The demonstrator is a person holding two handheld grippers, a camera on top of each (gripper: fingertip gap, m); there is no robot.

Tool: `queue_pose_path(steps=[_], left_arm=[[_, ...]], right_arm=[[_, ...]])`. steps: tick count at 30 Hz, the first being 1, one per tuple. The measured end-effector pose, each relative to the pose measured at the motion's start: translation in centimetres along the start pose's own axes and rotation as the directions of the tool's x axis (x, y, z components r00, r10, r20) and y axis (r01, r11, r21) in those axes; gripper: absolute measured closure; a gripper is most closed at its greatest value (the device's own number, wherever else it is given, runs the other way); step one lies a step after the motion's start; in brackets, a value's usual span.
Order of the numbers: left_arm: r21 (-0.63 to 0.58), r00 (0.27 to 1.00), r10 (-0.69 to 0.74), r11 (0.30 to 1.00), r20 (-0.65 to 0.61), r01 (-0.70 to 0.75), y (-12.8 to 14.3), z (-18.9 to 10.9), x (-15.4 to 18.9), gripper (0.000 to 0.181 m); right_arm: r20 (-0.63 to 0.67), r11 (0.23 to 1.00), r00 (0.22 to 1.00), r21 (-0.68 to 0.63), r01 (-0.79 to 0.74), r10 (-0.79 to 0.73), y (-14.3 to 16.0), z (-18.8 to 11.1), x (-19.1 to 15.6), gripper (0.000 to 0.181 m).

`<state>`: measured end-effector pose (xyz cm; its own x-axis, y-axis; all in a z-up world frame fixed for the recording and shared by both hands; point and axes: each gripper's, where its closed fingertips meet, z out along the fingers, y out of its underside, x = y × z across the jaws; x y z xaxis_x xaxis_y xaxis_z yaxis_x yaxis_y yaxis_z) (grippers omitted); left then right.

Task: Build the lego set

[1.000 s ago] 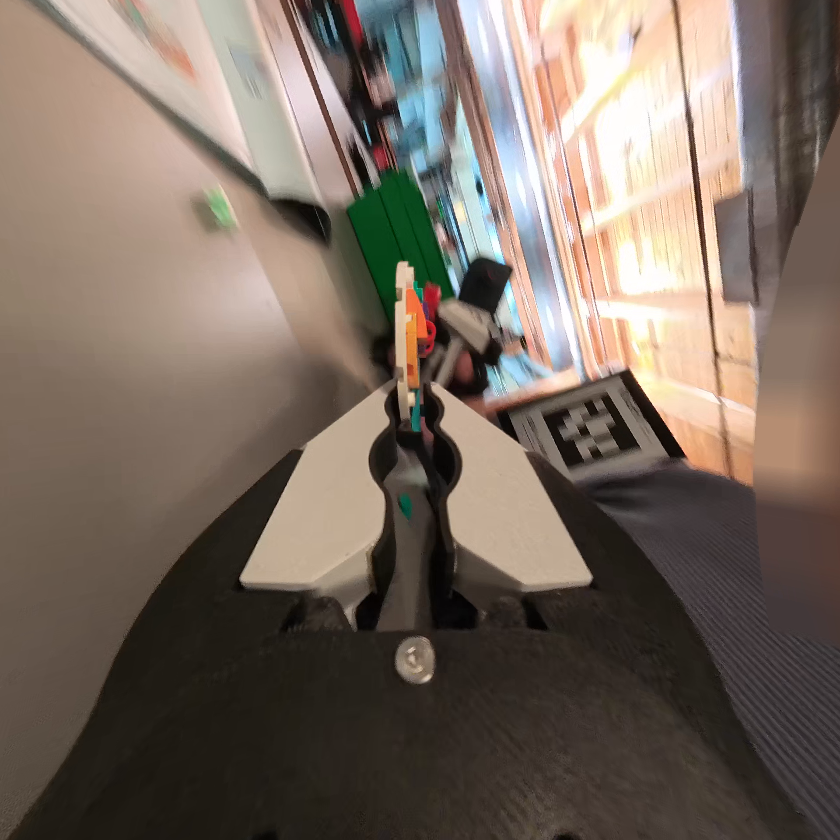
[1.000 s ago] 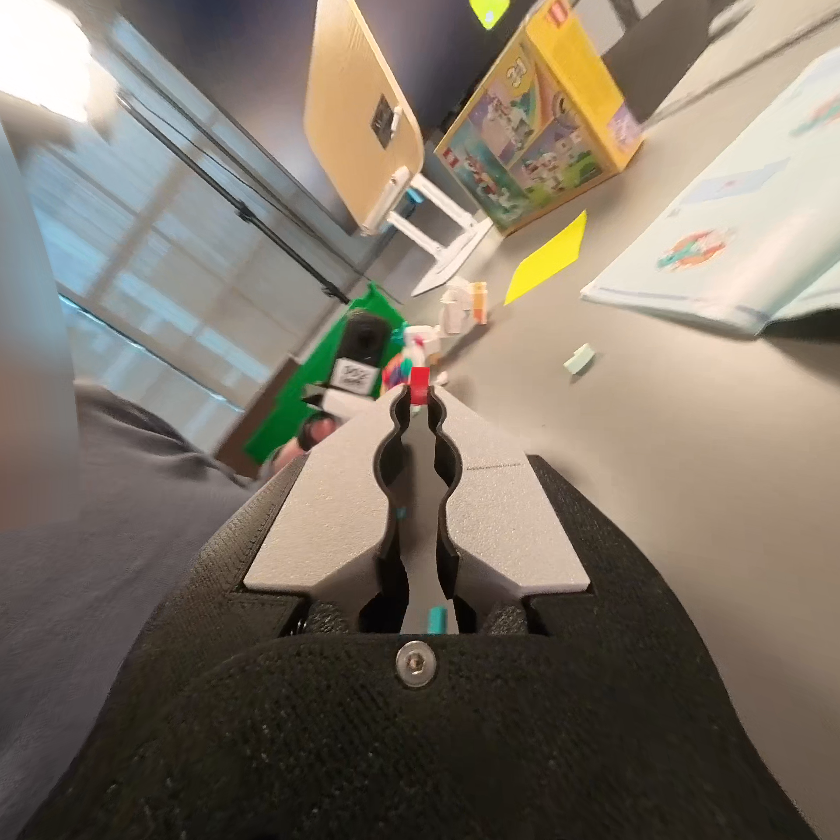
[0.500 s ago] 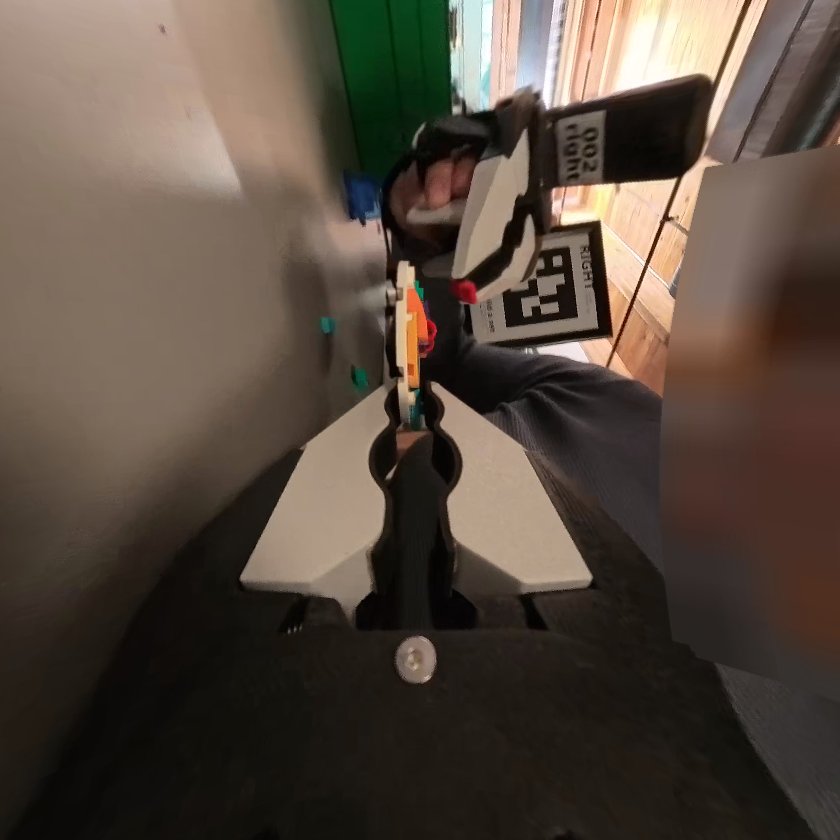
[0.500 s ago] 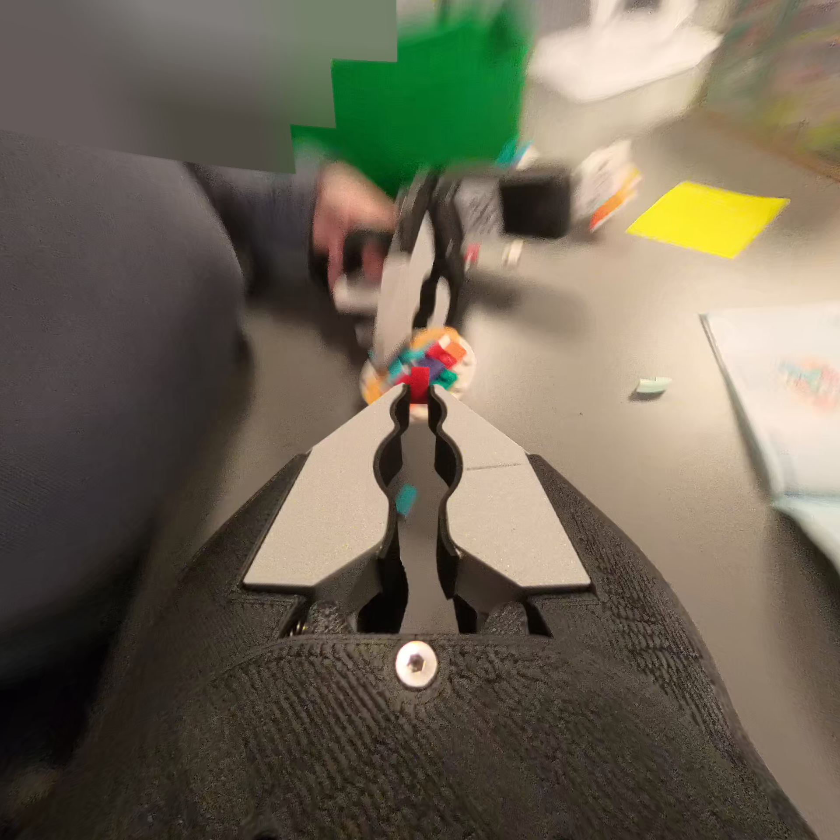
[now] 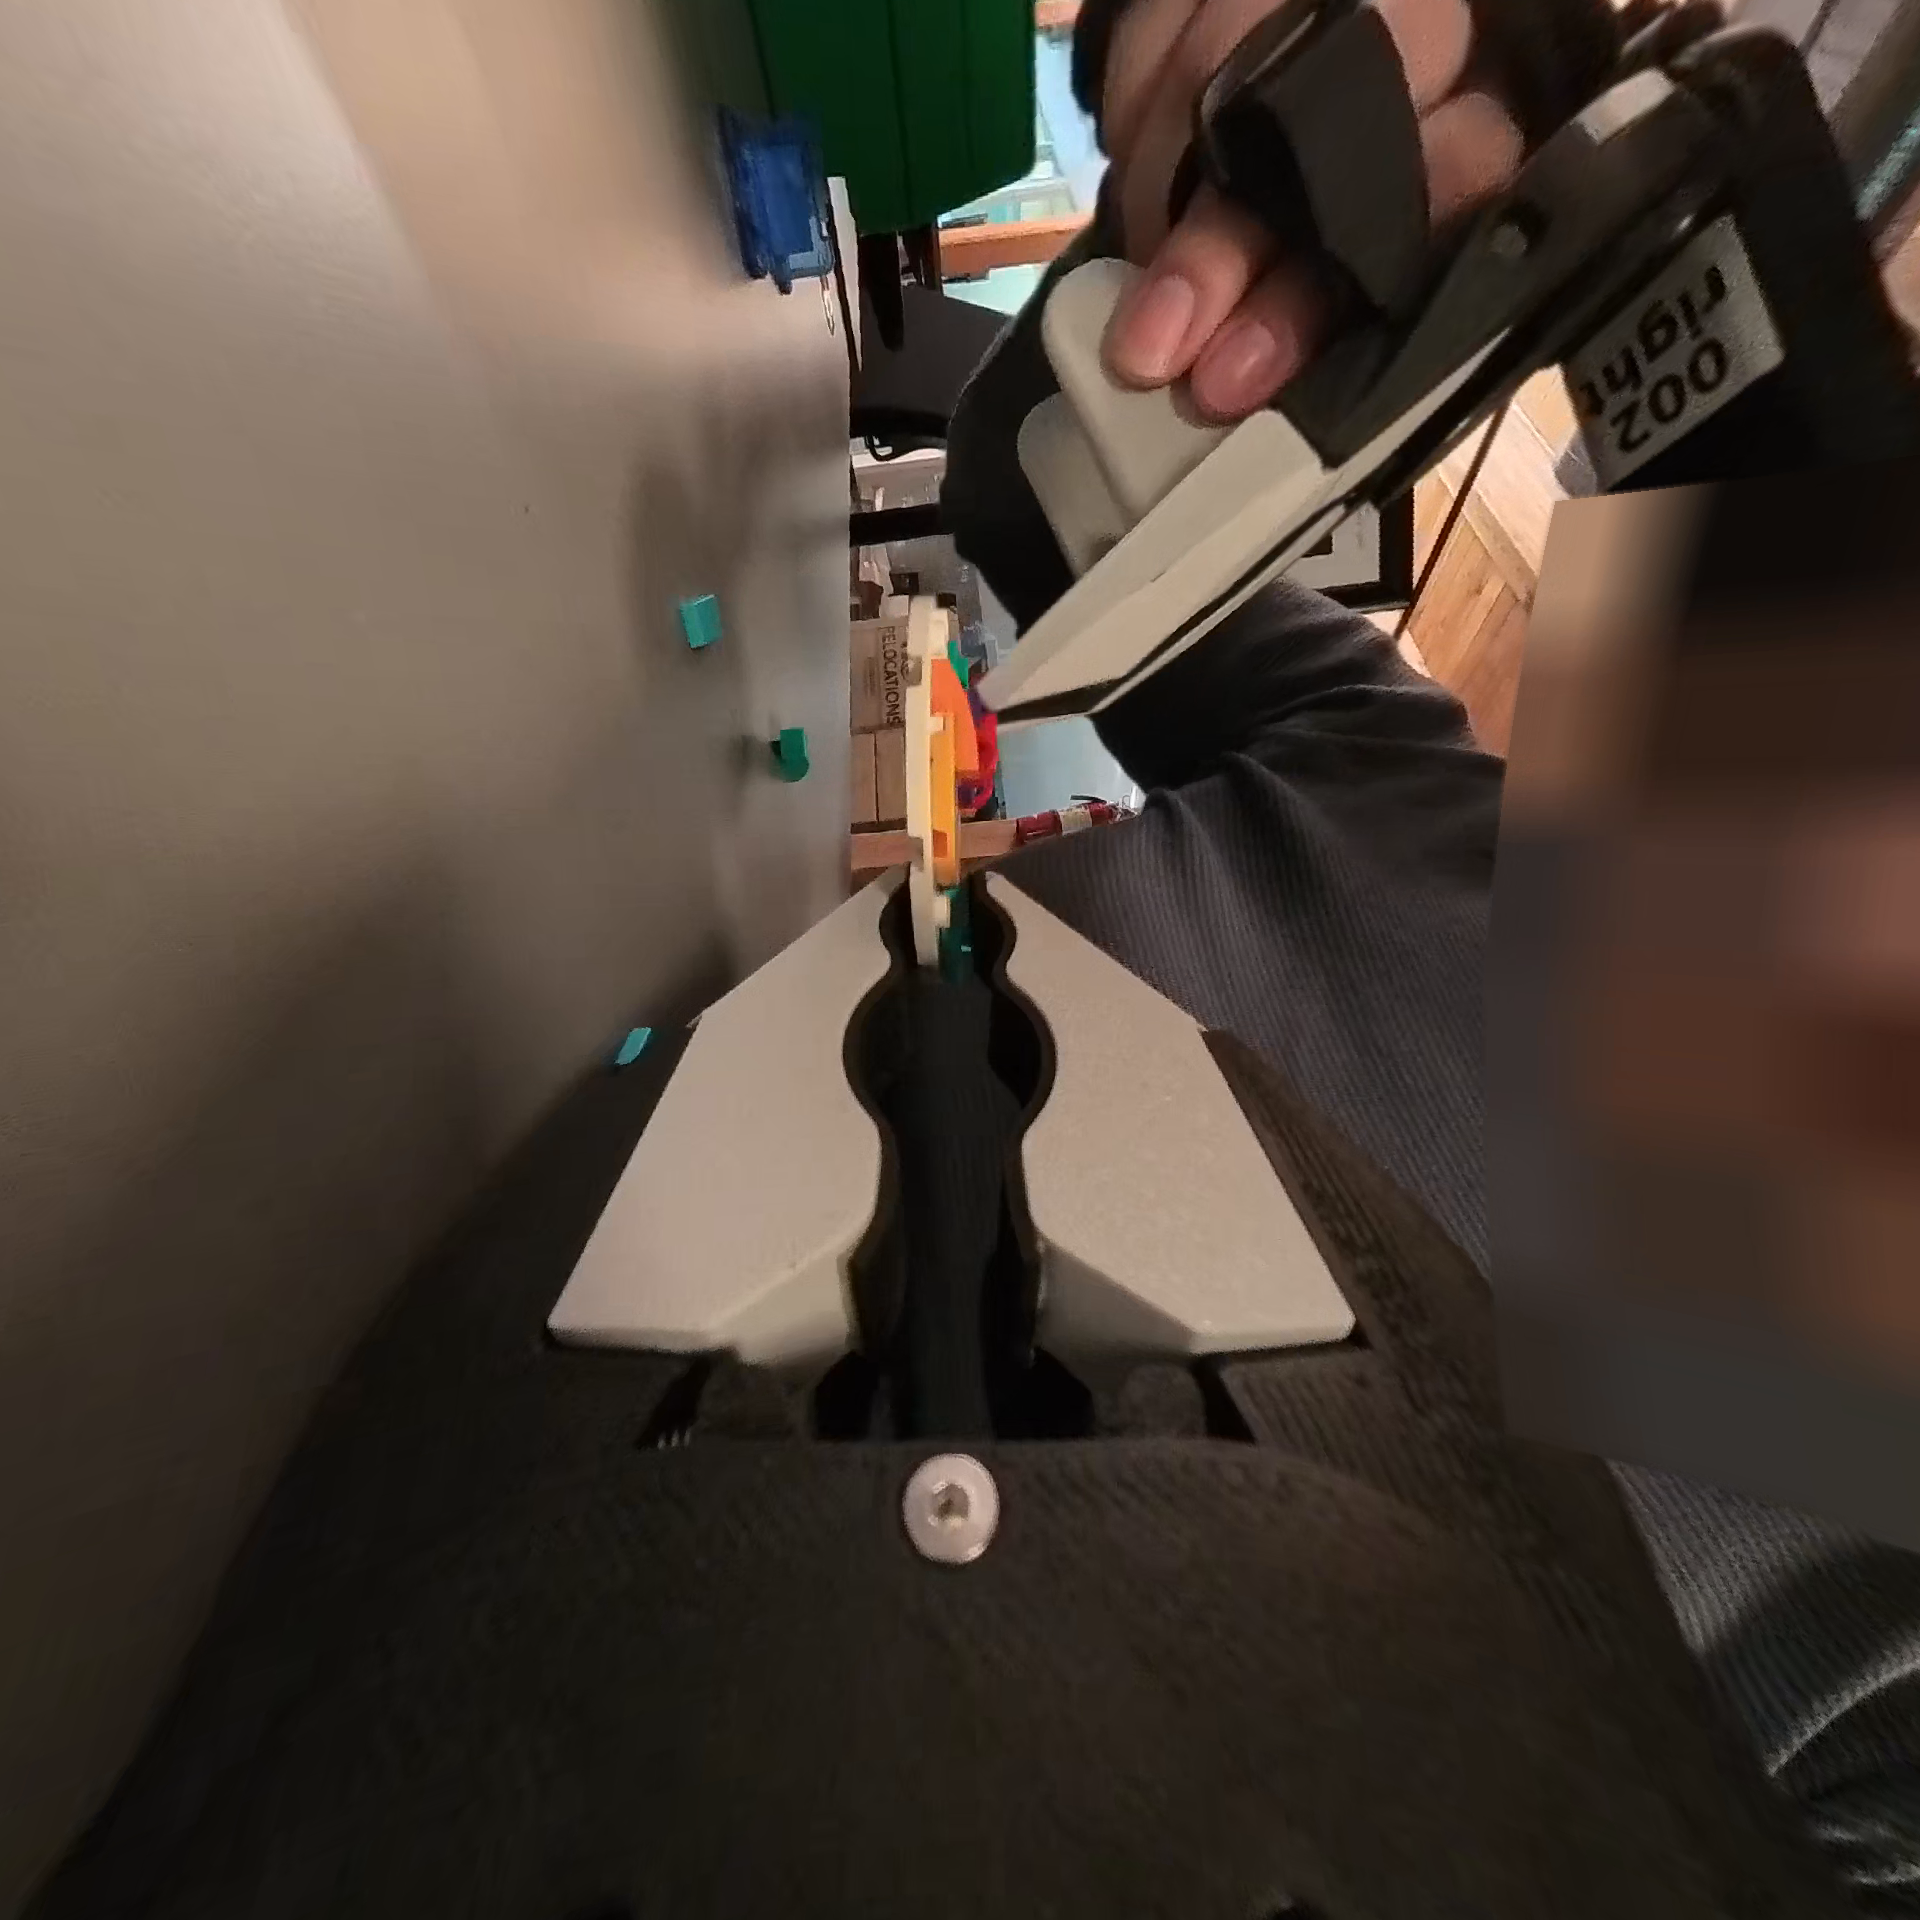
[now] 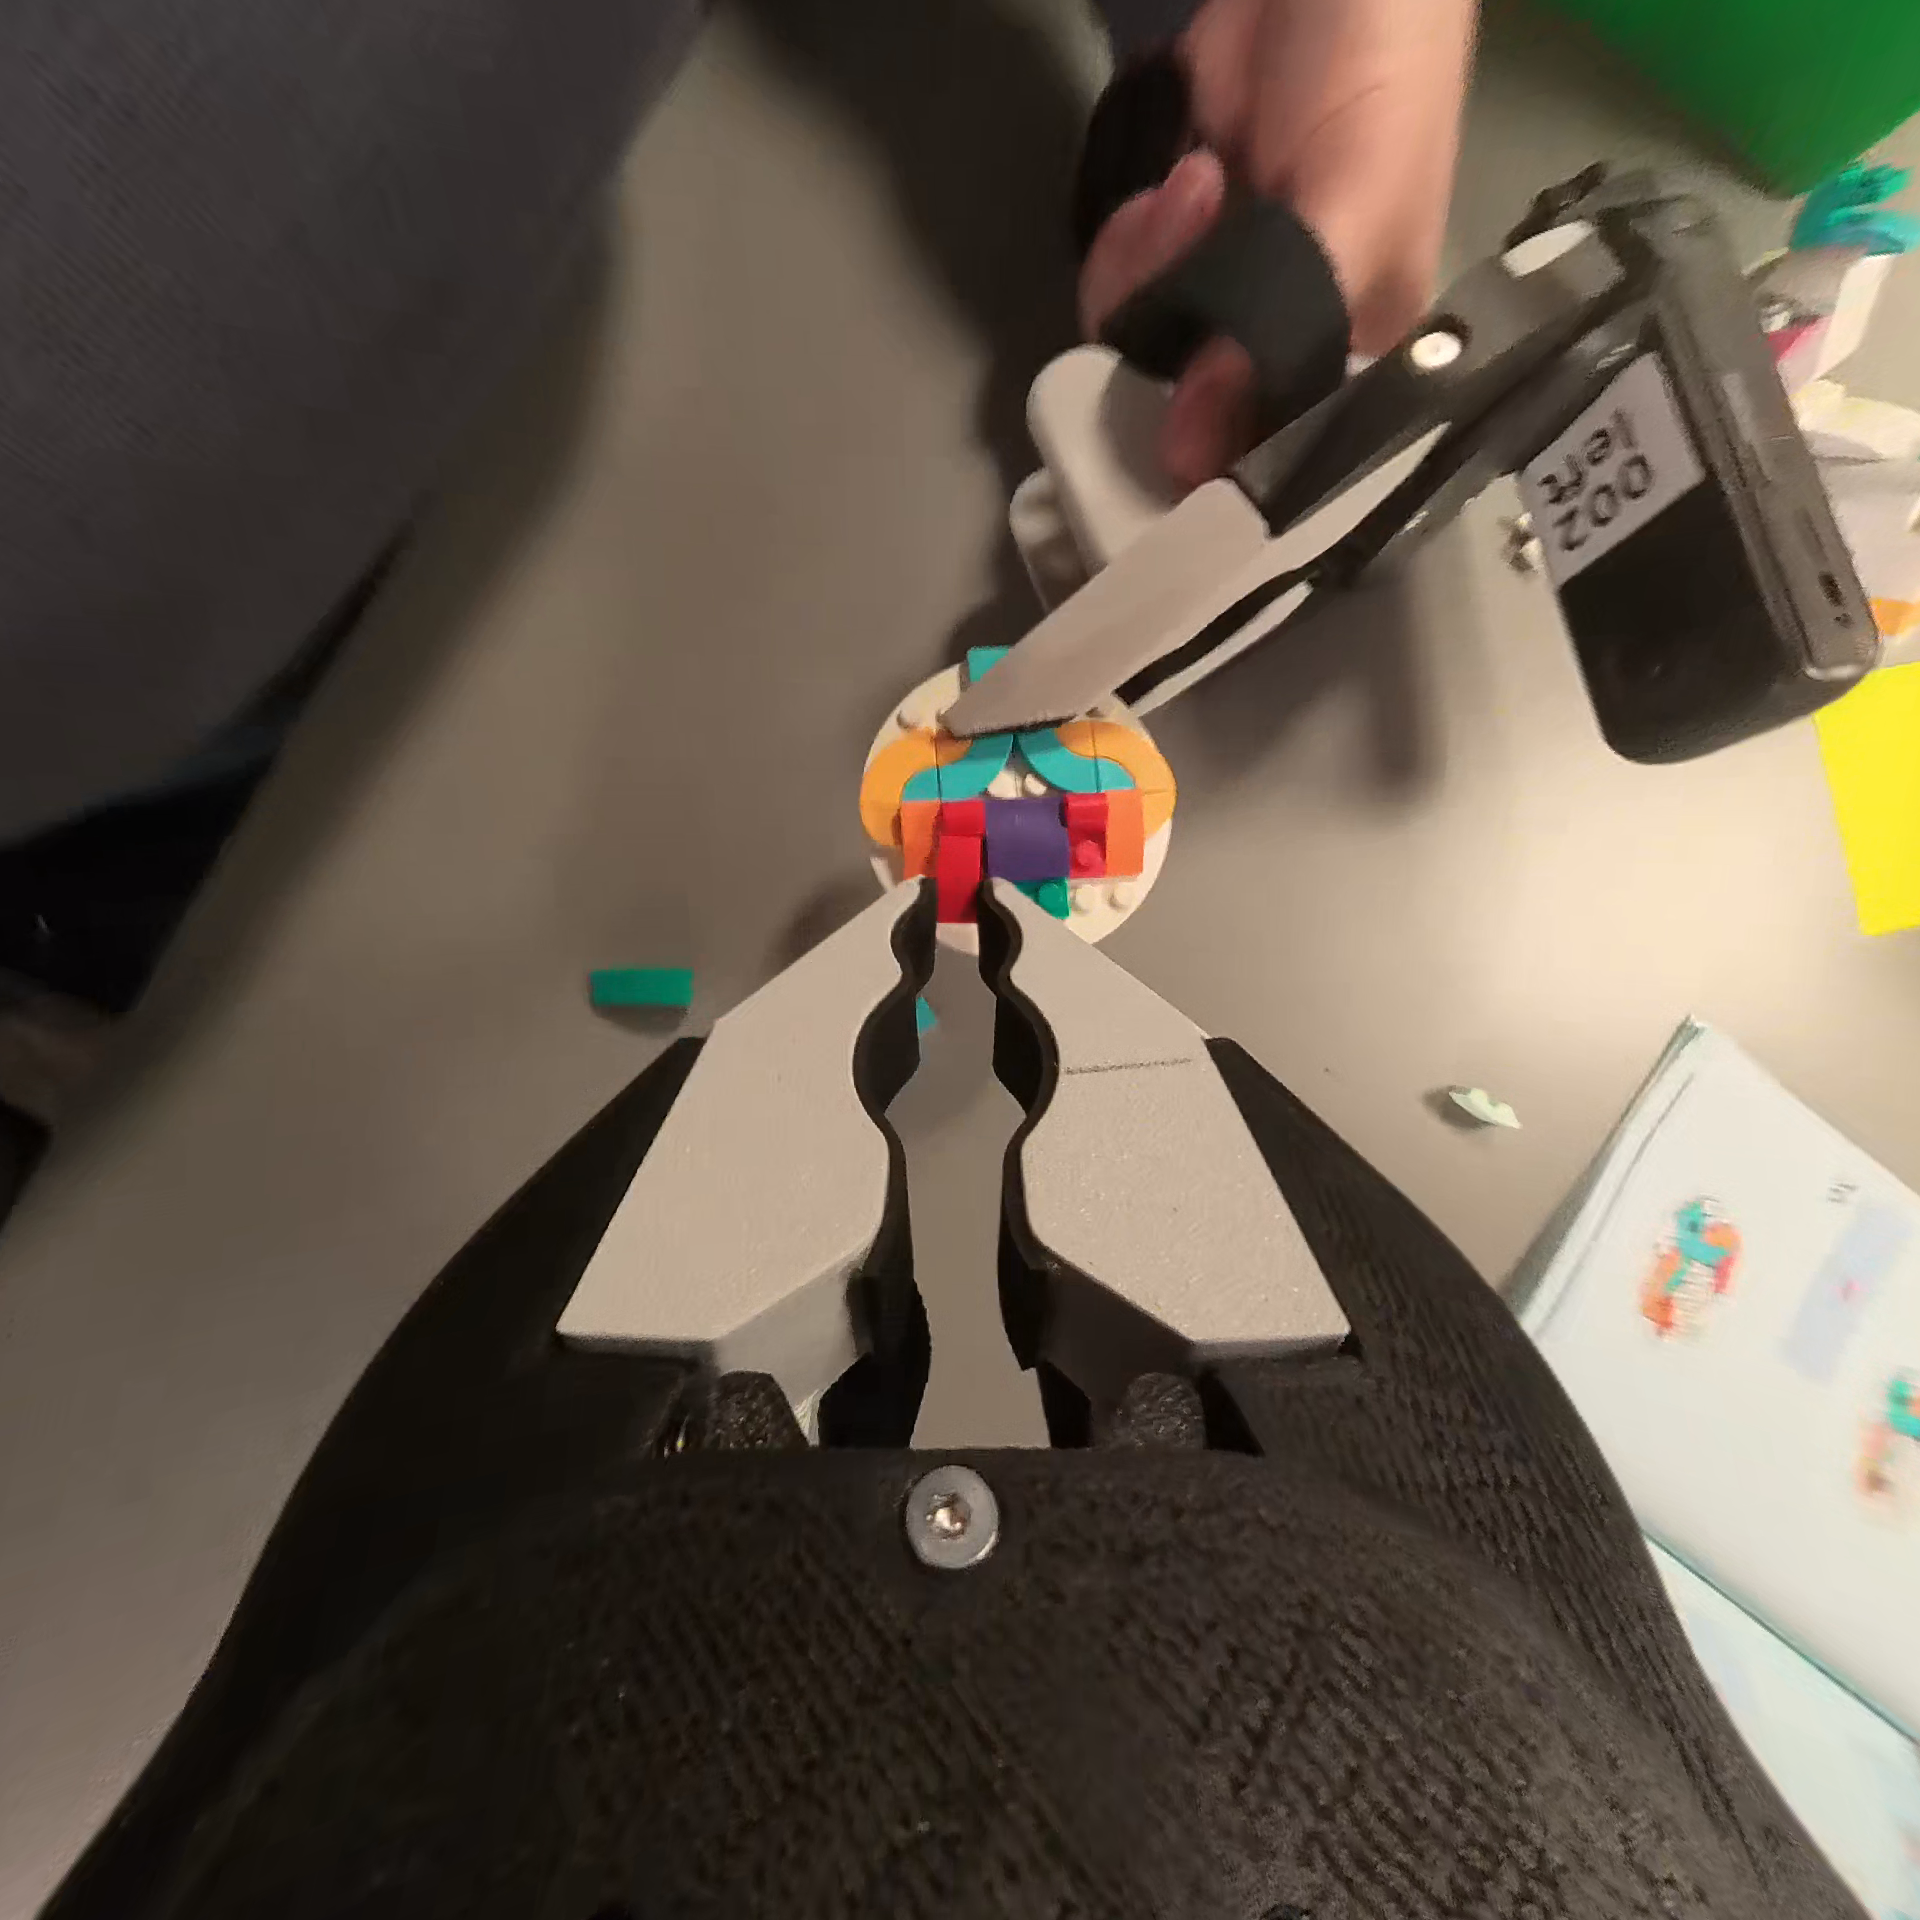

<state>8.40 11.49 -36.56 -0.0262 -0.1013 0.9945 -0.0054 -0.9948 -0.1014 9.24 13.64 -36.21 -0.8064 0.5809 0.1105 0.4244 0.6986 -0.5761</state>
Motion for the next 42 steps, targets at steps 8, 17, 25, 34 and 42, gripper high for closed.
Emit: queue_pose_path(steps=[8,17,25,34,42], left_arm=[[-0.013,1.000,0.007,1.000,0.005,-0.007,0.2,0.1,-0.1,0.173],[-0.013,1.000,0.009,1.000,0.003,-0.008,0.2,0.1,0.0,0.174],[-0.001,1.000,0.009,1.000,-0.011,-0.009,0.0,0.0,0.2,0.174],[0.049,0.997,0.020,0.999,-0.078,-0.016,-0.7,-0.5,1.2,0.174],[0.057,0.997,0.028,0.998,-0.071,-0.024,-0.8,-0.5,1.1,0.174]], right_arm=[[-0.026,0.998,0.999,-0.063,0.030,-0.031,0.0,0.1,-0.1,0.176],[-0.048,0.997,0.999,-0.080,0.015,-0.019,-0.1,0.3,0.1,0.173],[-0.075,0.996,0.997,-0.084,-0.002,-0.004,-0.1,-0.1,0.3,0.166],[-0.413,1.000,0.911,0.011,-0.004,0.008,0.0,-1.8,0.6,0.127],[-0.425,0.981,0.886,0.131,-0.145,0.188,0.6,-0.6,-0.9,0.127]])
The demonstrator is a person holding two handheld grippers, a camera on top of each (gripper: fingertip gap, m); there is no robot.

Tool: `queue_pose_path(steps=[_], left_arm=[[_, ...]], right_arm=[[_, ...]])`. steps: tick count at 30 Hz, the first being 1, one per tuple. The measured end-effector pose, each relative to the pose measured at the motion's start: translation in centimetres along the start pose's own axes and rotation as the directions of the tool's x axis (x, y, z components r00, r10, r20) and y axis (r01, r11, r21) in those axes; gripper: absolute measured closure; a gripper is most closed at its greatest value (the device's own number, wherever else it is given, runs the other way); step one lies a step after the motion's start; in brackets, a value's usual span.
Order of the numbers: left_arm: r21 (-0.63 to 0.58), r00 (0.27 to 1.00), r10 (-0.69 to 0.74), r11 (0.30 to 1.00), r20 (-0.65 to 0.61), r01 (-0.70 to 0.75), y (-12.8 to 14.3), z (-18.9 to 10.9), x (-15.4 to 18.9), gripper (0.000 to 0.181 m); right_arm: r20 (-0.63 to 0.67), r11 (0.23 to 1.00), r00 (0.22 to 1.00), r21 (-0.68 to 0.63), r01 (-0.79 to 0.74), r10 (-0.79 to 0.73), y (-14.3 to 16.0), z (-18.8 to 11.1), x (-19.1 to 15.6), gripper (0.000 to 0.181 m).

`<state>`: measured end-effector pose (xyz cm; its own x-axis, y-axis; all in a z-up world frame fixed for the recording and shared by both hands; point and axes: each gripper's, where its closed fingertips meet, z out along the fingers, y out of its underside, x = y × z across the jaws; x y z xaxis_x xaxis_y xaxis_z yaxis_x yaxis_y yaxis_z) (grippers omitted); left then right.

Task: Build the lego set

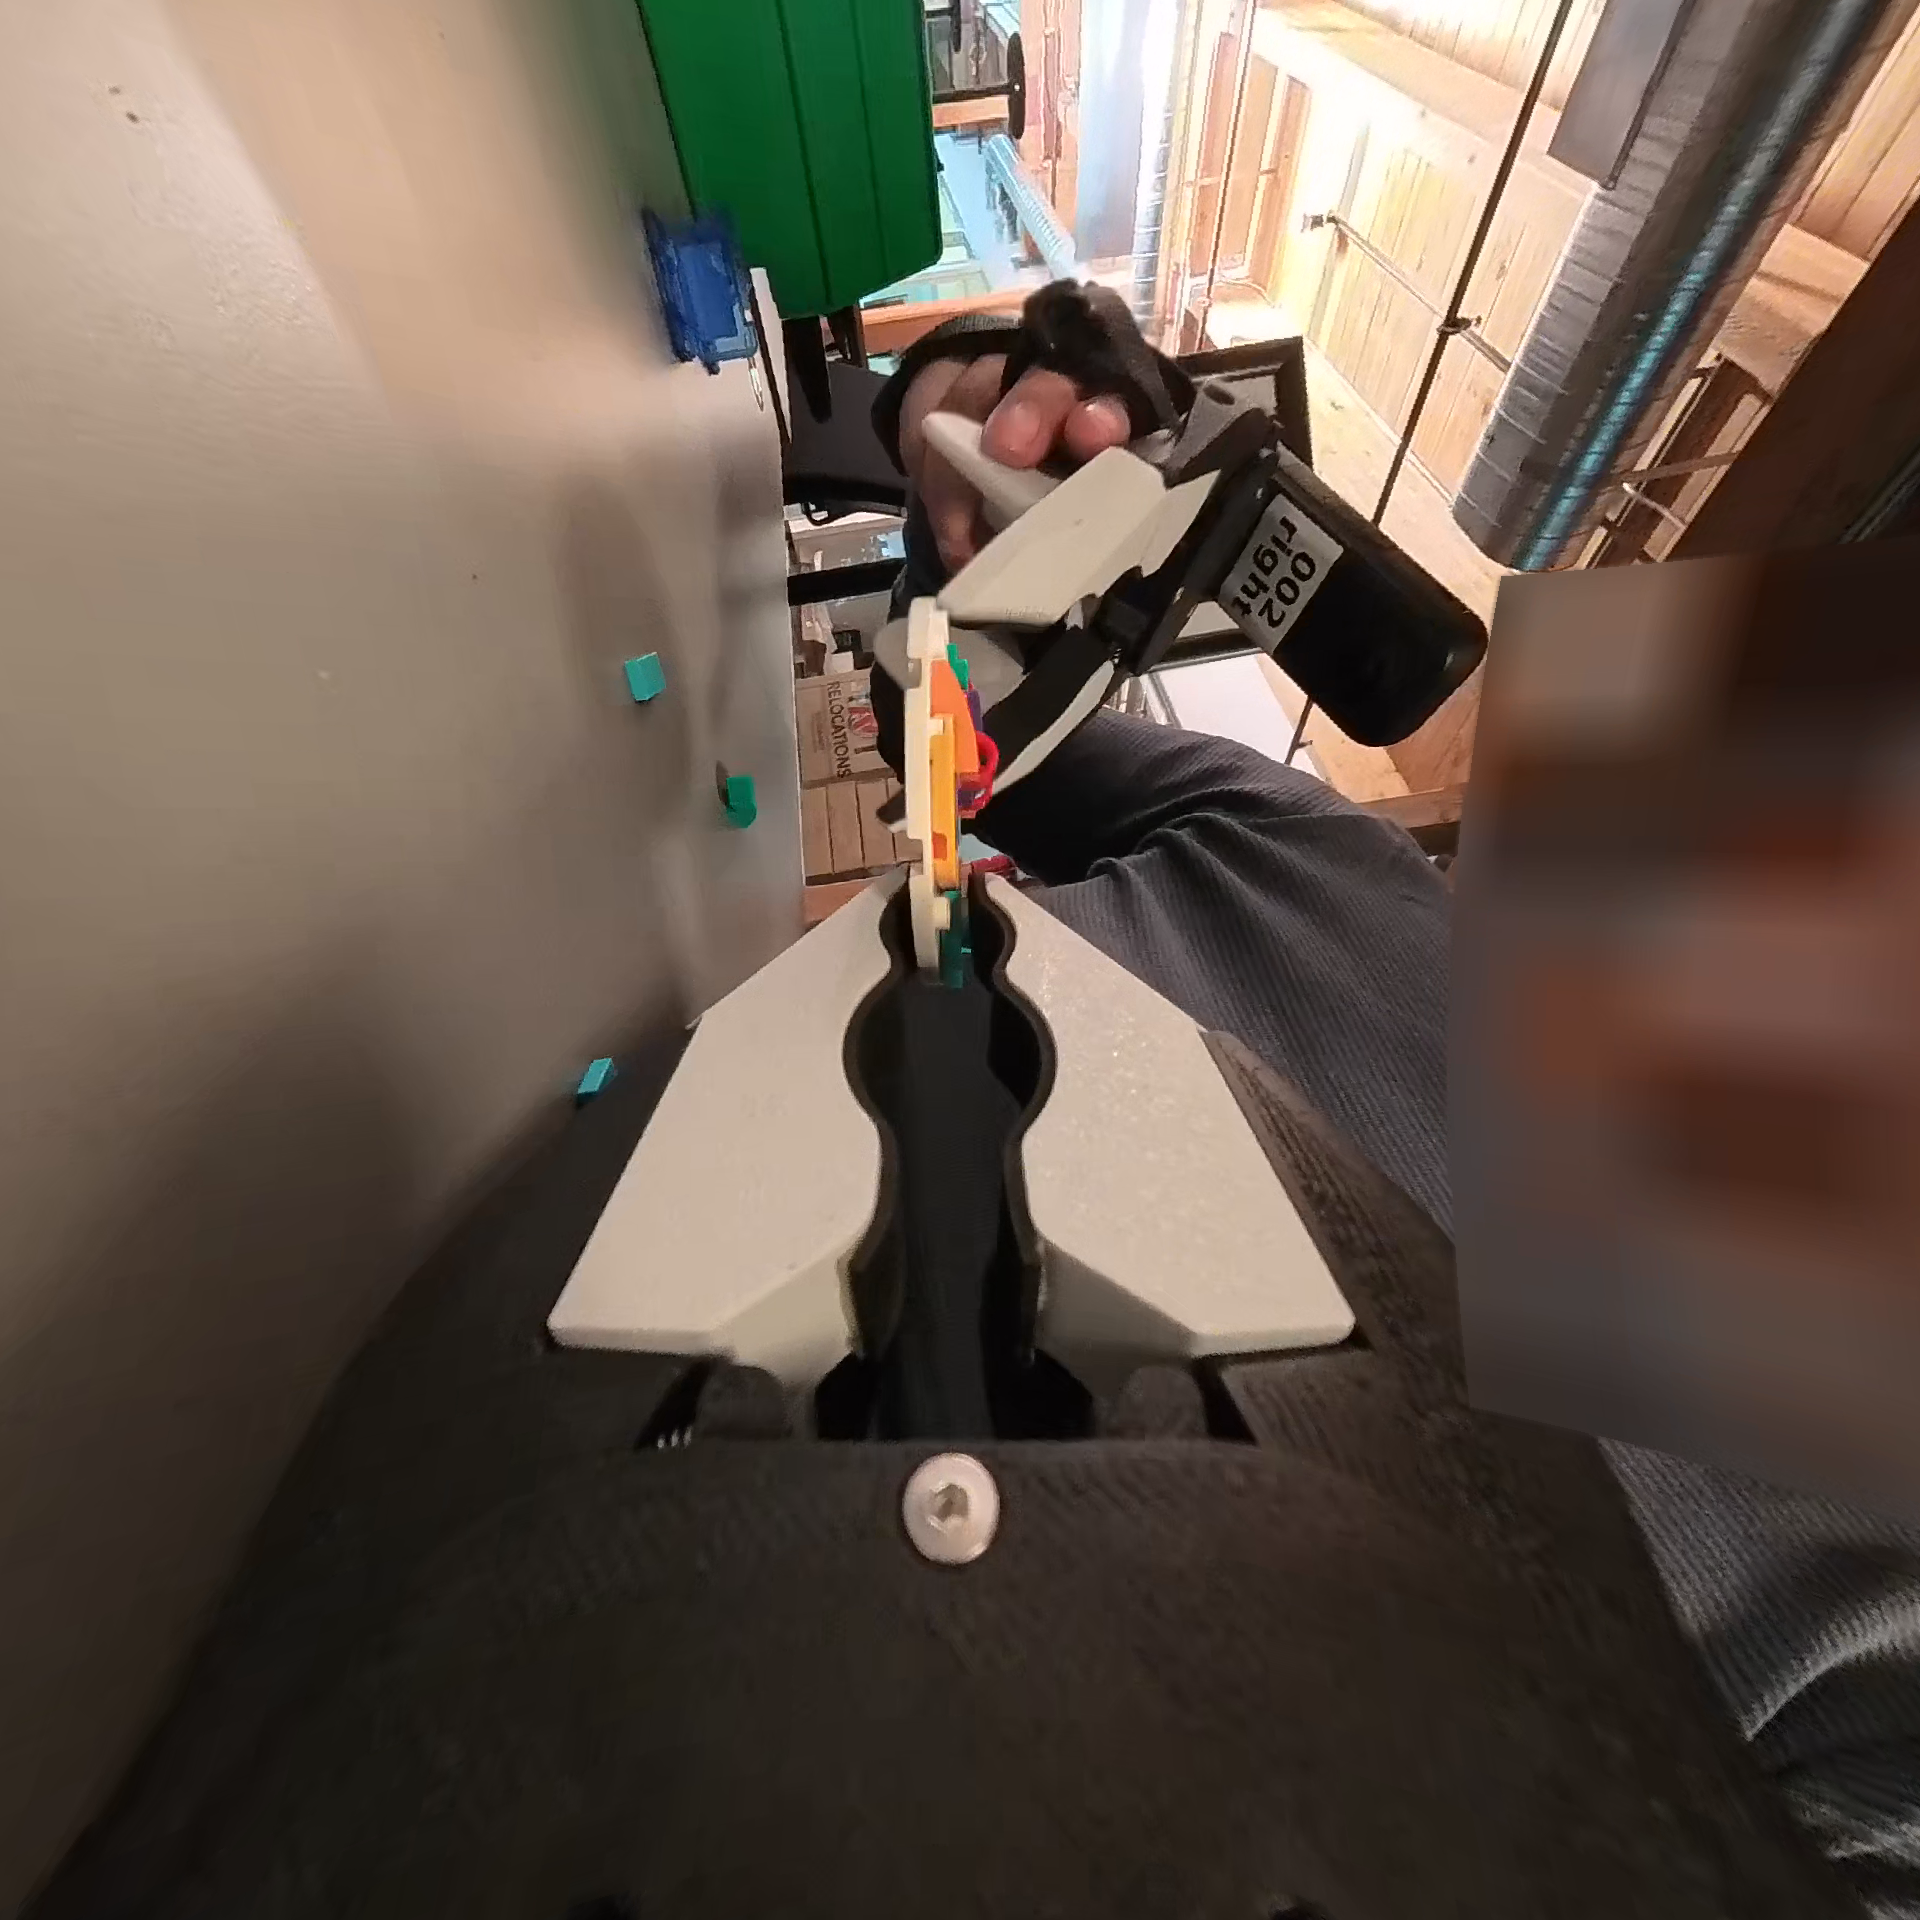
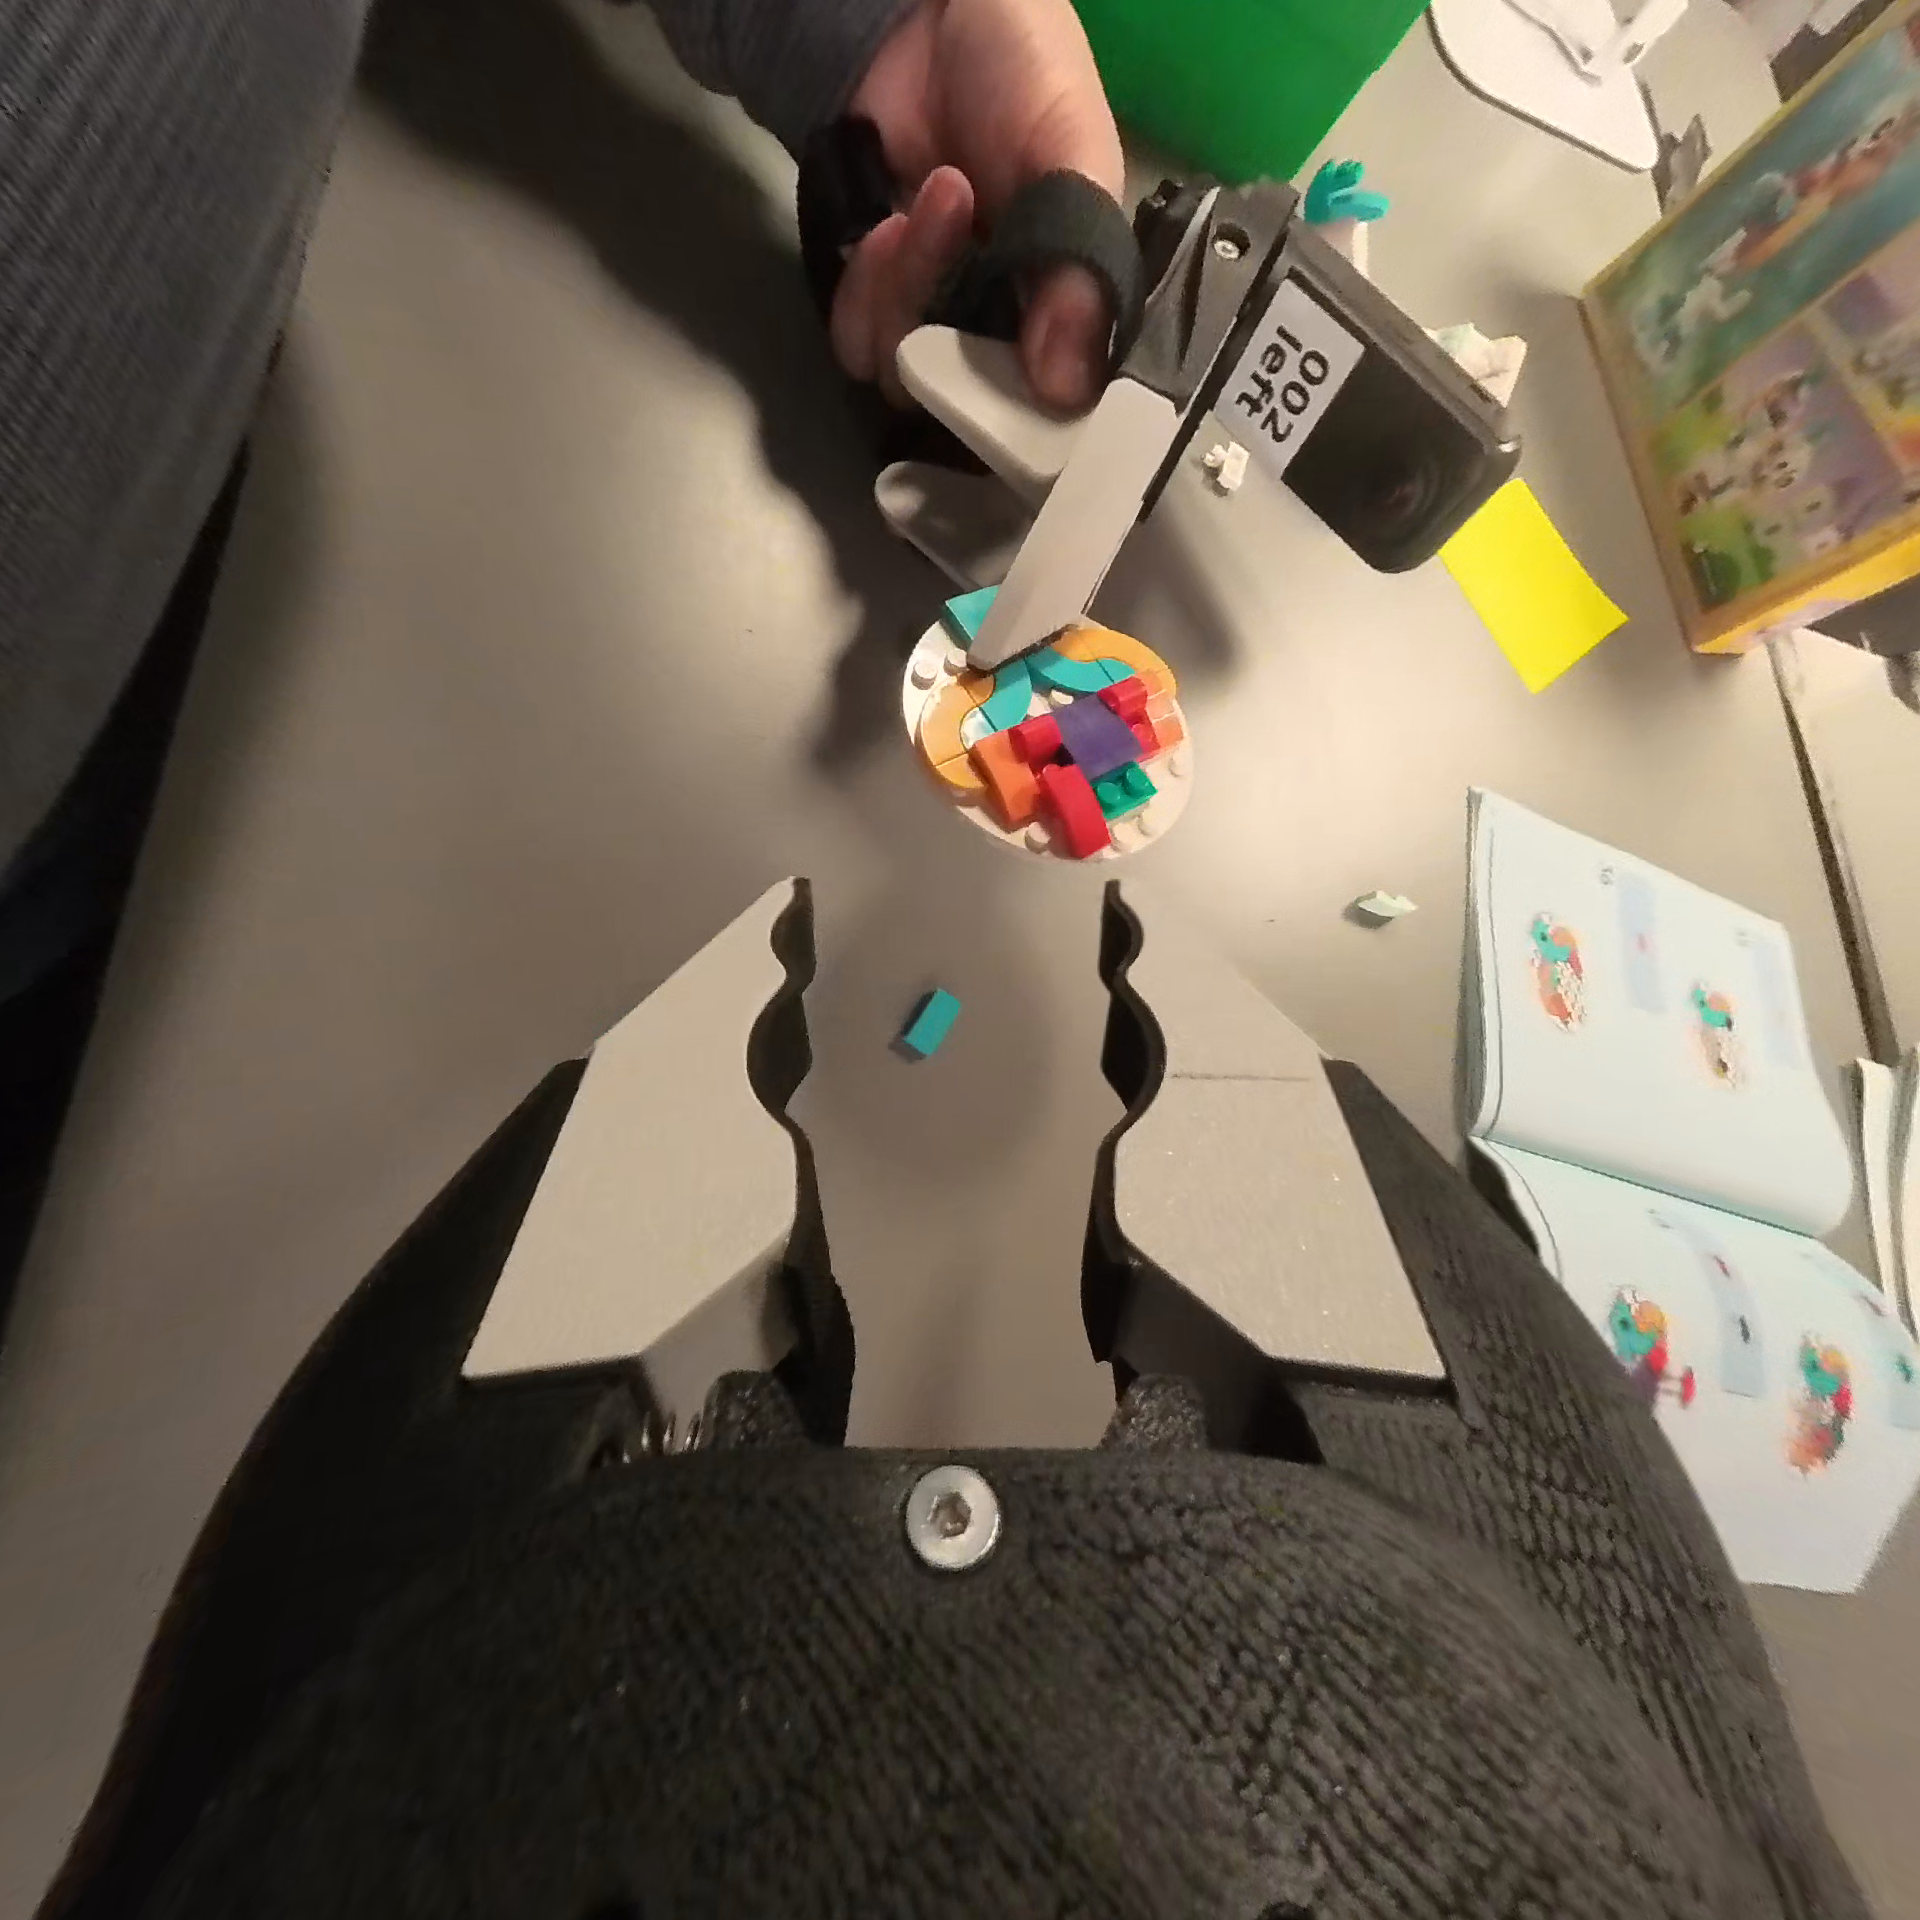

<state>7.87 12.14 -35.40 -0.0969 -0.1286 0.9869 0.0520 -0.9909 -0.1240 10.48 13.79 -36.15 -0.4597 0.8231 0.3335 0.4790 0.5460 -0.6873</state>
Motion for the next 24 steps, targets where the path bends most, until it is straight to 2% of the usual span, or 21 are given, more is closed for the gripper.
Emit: queue_pose_path(steps=[19,24], left_arm=[[0.002,1.000,0.000,1.000,0.003,0.000,-0.02,0.01,-0.07,0.174],[0.004,1.000,0.000,1.000,0.002,0.000,-0.06,0.00,-0.05,0.174]], right_arm=[[0.018,0.999,1.000,0.042,-0.010,0.009,-0.84,0.36,-0.02,0.134],[-0.072,0.993,0.990,0.014,0.119,-0.118,-0.77,0.60,0.41,0.135]])
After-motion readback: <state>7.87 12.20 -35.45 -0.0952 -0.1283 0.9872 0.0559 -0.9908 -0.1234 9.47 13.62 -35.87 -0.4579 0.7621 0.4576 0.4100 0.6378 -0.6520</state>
